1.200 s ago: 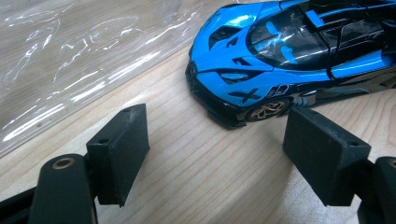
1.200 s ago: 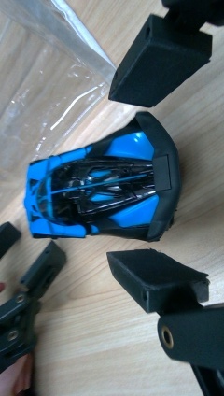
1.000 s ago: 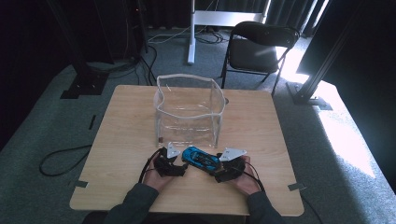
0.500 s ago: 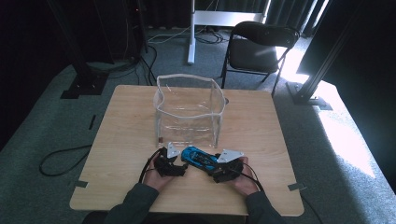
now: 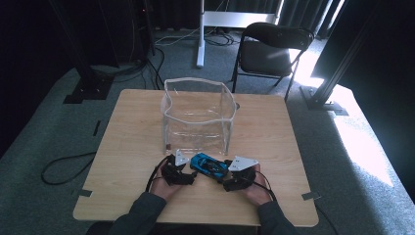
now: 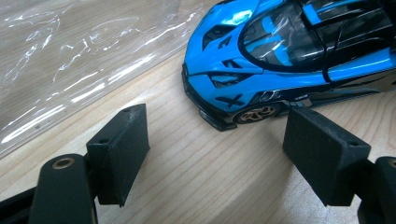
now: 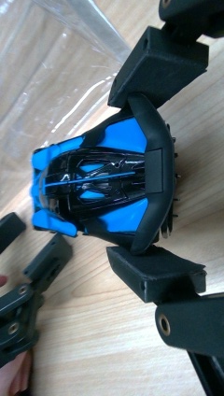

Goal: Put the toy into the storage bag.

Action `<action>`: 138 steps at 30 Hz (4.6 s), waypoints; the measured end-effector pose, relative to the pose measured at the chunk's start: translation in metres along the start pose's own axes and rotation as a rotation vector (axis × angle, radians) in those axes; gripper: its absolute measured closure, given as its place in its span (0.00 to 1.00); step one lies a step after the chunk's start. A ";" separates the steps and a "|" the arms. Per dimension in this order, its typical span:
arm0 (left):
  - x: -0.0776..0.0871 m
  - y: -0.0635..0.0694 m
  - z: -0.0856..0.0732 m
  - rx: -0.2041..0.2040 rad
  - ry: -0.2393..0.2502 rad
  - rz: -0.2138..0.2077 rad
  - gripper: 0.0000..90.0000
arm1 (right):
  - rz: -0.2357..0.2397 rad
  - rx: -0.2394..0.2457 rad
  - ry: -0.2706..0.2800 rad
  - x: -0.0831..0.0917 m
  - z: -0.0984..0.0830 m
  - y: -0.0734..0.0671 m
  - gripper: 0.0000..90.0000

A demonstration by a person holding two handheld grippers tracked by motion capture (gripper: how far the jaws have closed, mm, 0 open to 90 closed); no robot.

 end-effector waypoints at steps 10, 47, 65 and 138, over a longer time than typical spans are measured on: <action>0.000 0.000 0.000 0.001 0.000 0.000 0.26 | -0.004 -0.017 0.104 0.015 0.019 -0.002 0.27; 0.000 0.000 0.000 0.001 -0.001 0.001 0.26 | -0.076 -0.033 0.197 0.058 0.052 0.007 0.27; 0.000 0.000 0.000 0.000 -0.002 0.001 0.26 | -0.104 -0.065 0.206 0.080 0.059 0.023 0.27; 0.000 0.000 0.000 0.002 0.000 0.004 0.26 | -0.232 -0.038 0.234 0.137 0.111 0.086 0.27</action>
Point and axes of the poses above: each handheld gripper's, and its own axes: x roughly backward along the jaws, z roughly out of its top, y roughly to its right, the point moved 7 cm from there along -x, roughly forward along the jaws, and after that the axes turned 9 degrees about z, right-handed, at the moved point
